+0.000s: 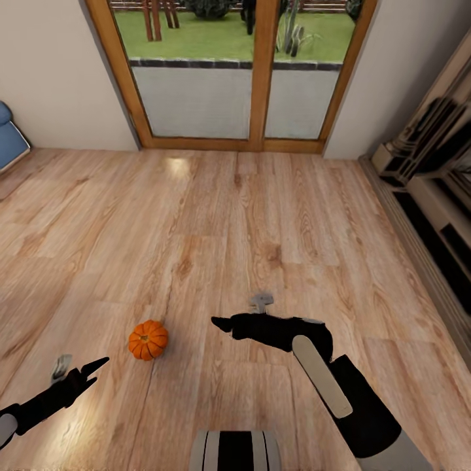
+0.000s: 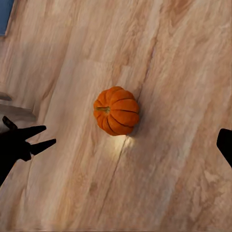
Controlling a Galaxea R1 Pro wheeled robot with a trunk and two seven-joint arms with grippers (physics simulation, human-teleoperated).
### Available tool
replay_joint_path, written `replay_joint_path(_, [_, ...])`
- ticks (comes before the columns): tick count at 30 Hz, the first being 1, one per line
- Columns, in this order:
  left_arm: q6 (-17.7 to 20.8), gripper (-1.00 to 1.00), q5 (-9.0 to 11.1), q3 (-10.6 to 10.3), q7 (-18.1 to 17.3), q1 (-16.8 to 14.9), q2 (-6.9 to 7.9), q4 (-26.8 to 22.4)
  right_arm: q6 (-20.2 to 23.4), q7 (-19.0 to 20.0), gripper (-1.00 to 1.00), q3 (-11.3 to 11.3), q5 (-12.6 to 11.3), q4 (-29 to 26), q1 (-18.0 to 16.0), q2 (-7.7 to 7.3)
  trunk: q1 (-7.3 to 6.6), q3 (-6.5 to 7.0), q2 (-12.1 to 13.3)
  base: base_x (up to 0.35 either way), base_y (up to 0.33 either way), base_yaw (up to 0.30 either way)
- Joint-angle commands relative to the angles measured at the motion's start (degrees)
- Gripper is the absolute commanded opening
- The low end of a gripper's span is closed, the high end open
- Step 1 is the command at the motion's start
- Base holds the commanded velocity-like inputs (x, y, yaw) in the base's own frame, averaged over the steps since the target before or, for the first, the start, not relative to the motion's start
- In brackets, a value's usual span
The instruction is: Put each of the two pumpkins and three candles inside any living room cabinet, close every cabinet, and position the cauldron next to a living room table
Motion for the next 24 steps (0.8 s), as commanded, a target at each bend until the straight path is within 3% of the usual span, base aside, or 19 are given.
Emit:
replay_joint_path(1, [0.46,1.00,0.33,0.06,-0.11,-0.03,0.03,0.02,0.04,3.40,1.00,-0.56,-1.84,-0.05,-0.04,-1.48,0.01,-0.26,-0.03,0.000,0.000,0.000])
replay_joint_path(4, [0.46,1.00,0.33,0.06,-0.16,-0.03,0.01,0.02,-0.34,10.33,1.00,-2.08,-5.51,-0.05,-0.04,-4.22,0.09,-0.93,-0.07,0.000,0.000,0.000])
replay_joint_path(7, [0.46,1.00,0.33,0.06,-0.17,-0.03,0.02,0.02,-0.46,12.68,1.00,-2.60,-6.69,-0.05,-0.04,-5.08,0.17,-1.59,-0.11,0.000,0.000,0.000])
replay_joint_path(24, [0.46,1.00,0.41,0.06,-0.35,-0.03,0.09,-0.01,-0.23,13.39,1.00,-2.70,-7.12,-0.05,-0.04,-5.29,0.61,-5.36,-0.34,0.000,0.000,0.000])
